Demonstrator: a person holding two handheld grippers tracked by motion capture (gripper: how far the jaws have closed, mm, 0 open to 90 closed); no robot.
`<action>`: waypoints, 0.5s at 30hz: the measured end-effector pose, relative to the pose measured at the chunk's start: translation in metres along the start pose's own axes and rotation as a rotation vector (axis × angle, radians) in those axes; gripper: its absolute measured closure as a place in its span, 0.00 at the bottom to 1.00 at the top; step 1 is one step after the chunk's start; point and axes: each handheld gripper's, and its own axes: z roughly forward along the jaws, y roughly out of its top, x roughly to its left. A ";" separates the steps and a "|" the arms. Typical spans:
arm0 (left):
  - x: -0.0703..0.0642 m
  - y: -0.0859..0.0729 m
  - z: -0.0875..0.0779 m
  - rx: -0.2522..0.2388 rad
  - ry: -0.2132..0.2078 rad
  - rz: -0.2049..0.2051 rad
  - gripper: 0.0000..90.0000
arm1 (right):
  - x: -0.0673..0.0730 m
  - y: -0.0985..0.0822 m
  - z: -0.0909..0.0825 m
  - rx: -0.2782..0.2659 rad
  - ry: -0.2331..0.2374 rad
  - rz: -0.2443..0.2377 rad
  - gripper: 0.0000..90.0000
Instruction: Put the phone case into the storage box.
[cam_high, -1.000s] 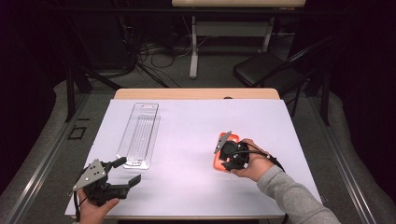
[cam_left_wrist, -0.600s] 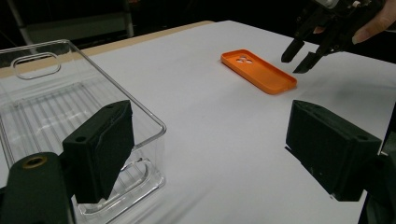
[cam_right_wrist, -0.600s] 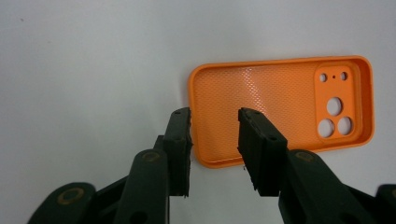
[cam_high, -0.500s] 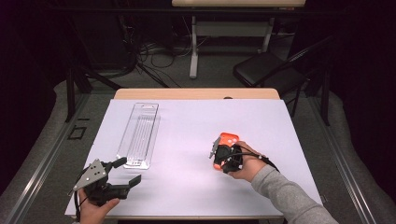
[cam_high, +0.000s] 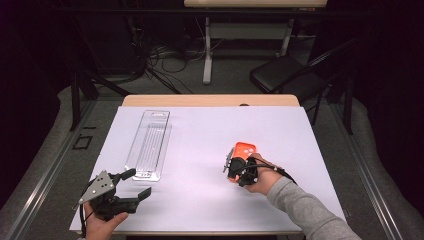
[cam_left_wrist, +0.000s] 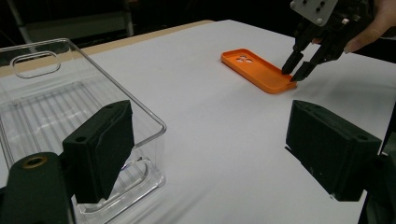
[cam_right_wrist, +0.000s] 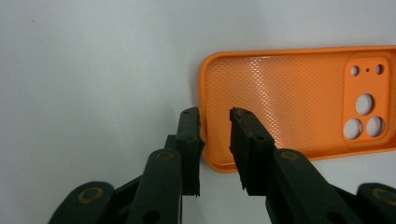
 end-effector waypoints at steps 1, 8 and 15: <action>0.000 0.000 0.000 0.000 0.000 0.000 0.17 | 0.000 0.000 0.000 0.007 0.000 -0.004 0.82; 0.000 0.000 0.000 -0.001 -0.001 -0.001 0.17 | 0.002 0.001 0.005 0.023 0.006 -0.016 0.85; 0.000 0.000 0.001 -0.001 -0.003 -0.003 0.17 | 0.004 0.003 0.009 0.039 0.003 -0.031 0.86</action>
